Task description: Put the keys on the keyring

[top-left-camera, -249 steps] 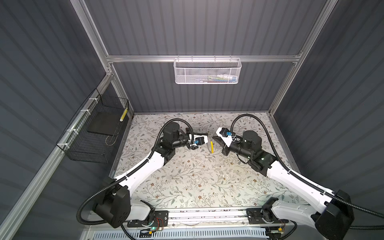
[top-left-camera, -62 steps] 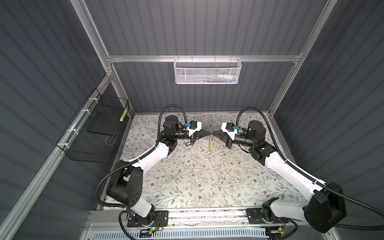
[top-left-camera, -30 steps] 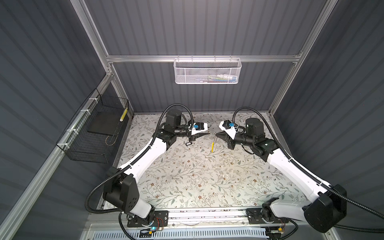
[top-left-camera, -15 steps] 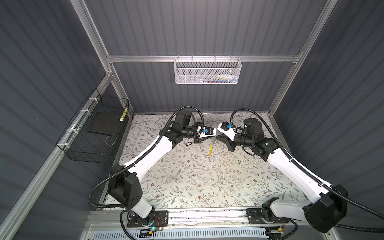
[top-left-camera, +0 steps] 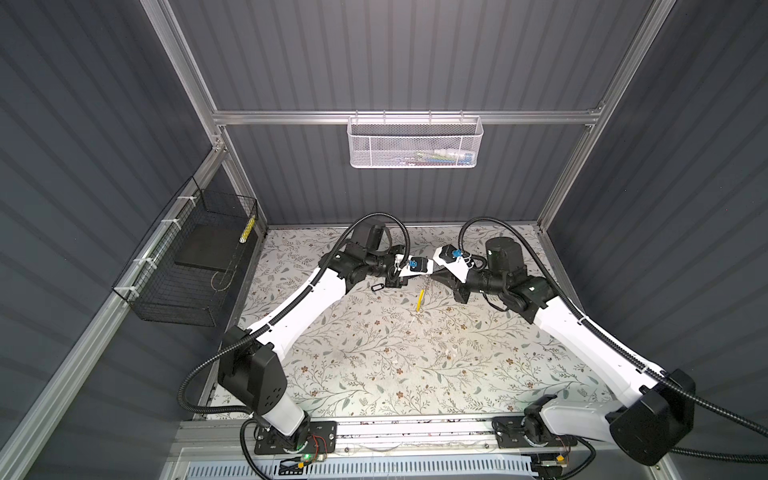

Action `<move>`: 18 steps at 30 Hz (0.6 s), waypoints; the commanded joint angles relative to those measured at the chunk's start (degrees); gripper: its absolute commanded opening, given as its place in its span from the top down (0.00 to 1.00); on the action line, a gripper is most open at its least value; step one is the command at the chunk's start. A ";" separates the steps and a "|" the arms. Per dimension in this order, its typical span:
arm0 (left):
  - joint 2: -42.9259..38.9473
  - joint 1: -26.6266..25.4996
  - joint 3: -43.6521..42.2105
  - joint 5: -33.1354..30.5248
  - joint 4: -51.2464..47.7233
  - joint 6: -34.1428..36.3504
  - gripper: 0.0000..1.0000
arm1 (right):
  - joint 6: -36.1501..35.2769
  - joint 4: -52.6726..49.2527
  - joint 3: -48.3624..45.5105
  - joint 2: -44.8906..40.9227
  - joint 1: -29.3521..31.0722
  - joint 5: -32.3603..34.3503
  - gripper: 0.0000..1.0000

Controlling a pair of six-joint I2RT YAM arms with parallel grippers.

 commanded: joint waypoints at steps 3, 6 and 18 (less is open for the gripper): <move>1.55 -0.41 2.31 -0.22 -3.21 1.93 0.88 | -0.94 0.92 1.57 -0.90 0.35 0.19 1.00; 1.79 -0.41 2.55 0.14 -3.16 2.02 0.95 | -1.05 1.08 1.62 -0.76 0.43 0.10 1.00; 0.68 0.72 -0.96 7.91 10.28 -9.59 1.00 | 5.58 8.84 -4.62 -3.19 -2.28 3.00 0.76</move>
